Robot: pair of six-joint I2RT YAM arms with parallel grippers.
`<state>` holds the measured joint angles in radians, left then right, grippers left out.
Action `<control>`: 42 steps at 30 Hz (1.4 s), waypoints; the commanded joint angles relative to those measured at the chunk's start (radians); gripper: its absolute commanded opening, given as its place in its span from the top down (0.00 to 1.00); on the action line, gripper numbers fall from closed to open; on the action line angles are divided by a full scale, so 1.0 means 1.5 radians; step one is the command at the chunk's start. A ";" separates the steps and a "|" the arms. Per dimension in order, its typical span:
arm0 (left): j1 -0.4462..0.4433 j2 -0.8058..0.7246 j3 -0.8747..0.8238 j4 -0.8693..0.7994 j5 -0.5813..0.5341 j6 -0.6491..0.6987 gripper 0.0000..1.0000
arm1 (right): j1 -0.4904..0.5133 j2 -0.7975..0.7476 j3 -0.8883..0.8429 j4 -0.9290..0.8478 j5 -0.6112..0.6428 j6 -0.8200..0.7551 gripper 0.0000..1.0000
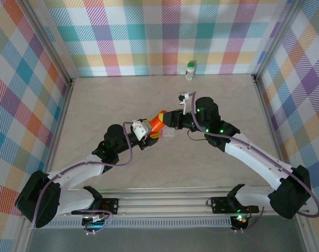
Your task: Sort the pills into containers
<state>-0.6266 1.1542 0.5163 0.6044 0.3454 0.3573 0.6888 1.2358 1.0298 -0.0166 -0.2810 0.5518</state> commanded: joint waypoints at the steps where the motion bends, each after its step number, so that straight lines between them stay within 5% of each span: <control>1: -0.013 -0.030 0.024 0.124 -0.031 0.013 1.00 | 0.018 0.026 0.013 -0.069 0.004 0.086 0.81; 8: -0.037 -0.005 0.031 0.110 -0.075 0.052 1.00 | 0.027 0.030 0.029 -0.080 0.022 0.168 0.83; 15: -0.053 0.009 0.029 0.113 -0.124 0.056 1.00 | 0.039 0.033 0.086 -0.182 0.092 0.120 0.81; 27: -0.079 0.018 0.018 0.106 -0.142 0.112 1.00 | 0.039 0.058 0.091 -0.215 0.092 0.193 0.57; 42: -0.079 -0.006 -0.012 0.113 -0.136 0.110 1.00 | 0.039 0.034 0.109 -0.223 0.139 0.179 0.40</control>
<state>-0.7387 1.1847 0.5026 0.6647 0.1188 0.5137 0.7414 1.2942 1.1748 -0.3031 -0.0959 0.8303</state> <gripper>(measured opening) 0.537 0.598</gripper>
